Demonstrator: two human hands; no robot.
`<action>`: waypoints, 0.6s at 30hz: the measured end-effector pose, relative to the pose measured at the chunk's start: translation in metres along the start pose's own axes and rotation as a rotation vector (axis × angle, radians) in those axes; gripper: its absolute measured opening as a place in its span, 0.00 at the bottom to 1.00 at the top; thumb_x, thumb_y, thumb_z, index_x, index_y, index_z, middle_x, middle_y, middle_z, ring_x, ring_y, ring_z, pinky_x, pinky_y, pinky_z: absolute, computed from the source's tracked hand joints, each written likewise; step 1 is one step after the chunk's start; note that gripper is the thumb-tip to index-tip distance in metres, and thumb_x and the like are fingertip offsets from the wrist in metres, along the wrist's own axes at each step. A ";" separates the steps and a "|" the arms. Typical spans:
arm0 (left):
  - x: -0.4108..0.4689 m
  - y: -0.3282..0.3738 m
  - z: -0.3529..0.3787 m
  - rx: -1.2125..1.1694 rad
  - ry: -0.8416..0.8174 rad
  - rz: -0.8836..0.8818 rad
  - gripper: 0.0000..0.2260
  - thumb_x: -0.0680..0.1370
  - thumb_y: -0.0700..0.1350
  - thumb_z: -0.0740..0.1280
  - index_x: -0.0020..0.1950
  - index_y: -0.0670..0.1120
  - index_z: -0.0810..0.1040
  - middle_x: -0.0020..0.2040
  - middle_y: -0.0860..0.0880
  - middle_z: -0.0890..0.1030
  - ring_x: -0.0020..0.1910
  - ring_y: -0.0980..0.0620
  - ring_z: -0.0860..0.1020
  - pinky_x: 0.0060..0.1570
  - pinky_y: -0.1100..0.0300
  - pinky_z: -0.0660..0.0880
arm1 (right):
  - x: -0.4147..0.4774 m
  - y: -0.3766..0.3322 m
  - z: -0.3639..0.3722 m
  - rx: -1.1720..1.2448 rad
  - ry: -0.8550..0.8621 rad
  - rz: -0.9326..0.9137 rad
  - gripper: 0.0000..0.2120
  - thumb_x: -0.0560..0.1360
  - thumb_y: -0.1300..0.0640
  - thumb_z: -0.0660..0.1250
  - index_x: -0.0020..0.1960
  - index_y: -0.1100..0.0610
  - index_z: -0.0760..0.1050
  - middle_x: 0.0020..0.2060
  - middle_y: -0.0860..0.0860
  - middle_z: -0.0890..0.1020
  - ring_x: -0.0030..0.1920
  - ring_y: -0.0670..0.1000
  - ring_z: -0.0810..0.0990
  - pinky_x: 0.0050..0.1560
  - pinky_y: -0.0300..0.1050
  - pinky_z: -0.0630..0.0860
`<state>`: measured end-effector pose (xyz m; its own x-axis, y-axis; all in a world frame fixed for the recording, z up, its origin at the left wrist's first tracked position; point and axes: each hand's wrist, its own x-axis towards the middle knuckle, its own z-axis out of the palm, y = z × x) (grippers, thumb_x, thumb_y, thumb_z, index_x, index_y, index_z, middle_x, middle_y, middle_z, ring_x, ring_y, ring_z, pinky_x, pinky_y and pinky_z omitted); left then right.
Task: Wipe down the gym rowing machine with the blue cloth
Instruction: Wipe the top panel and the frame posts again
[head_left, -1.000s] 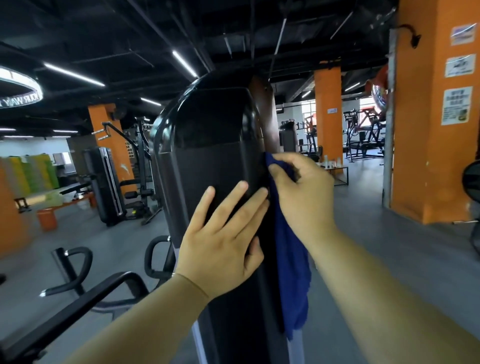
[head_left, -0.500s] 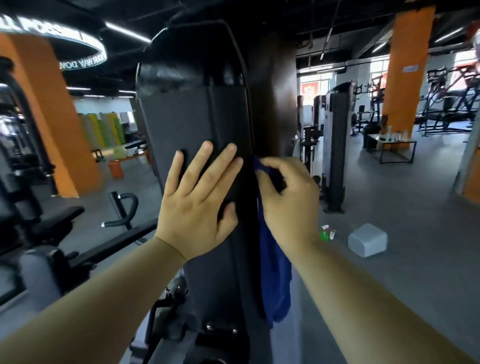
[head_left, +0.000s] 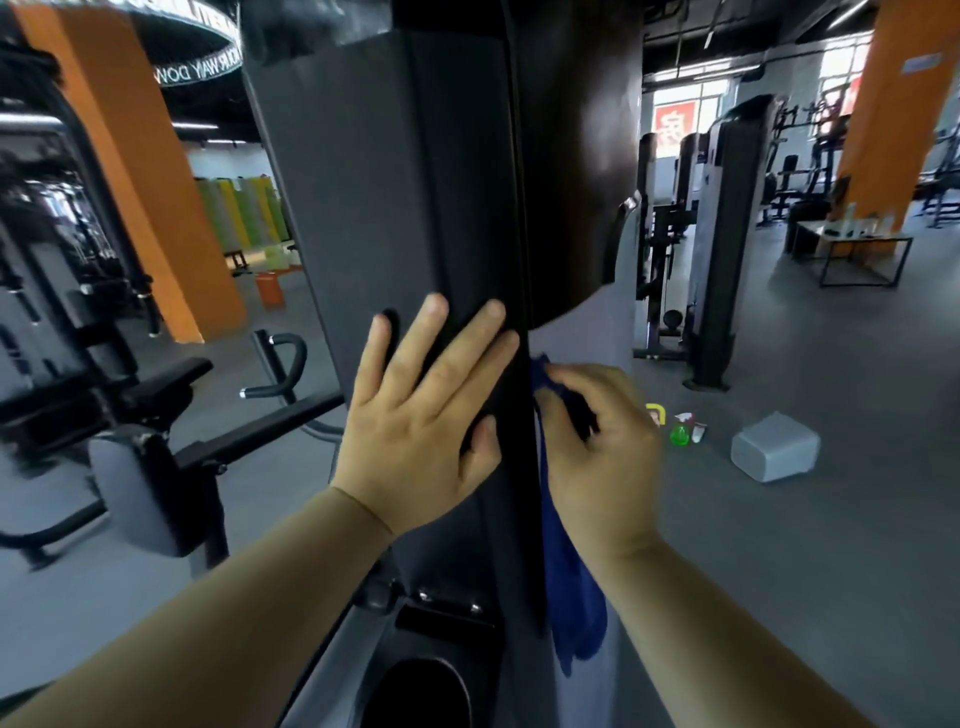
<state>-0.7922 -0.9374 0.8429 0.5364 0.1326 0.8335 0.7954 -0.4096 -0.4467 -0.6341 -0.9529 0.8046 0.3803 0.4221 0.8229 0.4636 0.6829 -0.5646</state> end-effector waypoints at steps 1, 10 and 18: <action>-0.010 0.003 0.001 -0.002 -0.029 0.024 0.26 0.76 0.49 0.60 0.75 0.48 0.64 0.76 0.50 0.62 0.77 0.45 0.52 0.76 0.43 0.47 | -0.013 0.007 -0.002 -0.006 -0.006 0.021 0.09 0.73 0.68 0.69 0.51 0.60 0.83 0.45 0.51 0.82 0.47 0.44 0.80 0.51 0.34 0.75; -0.050 0.019 -0.002 -0.077 -0.155 0.039 0.28 0.76 0.49 0.62 0.76 0.50 0.62 0.78 0.48 0.58 0.78 0.48 0.52 0.77 0.46 0.47 | -0.033 0.005 -0.007 -0.054 -0.013 0.097 0.09 0.74 0.69 0.70 0.50 0.58 0.82 0.45 0.48 0.81 0.47 0.34 0.77 0.50 0.26 0.70; -0.081 0.059 0.003 -0.152 -0.187 -0.303 0.33 0.79 0.50 0.63 0.79 0.46 0.51 0.79 0.42 0.51 0.79 0.43 0.44 0.77 0.43 0.50 | -0.085 0.041 -0.022 -0.051 -0.137 0.182 0.10 0.70 0.72 0.72 0.46 0.59 0.82 0.42 0.49 0.81 0.44 0.42 0.79 0.47 0.27 0.72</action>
<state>-0.7881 -0.9698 0.7480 0.3367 0.4252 0.8402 0.8824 -0.4538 -0.1240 -0.6299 -0.9743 0.7102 0.3510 0.6149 0.7062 0.4385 0.5584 -0.7042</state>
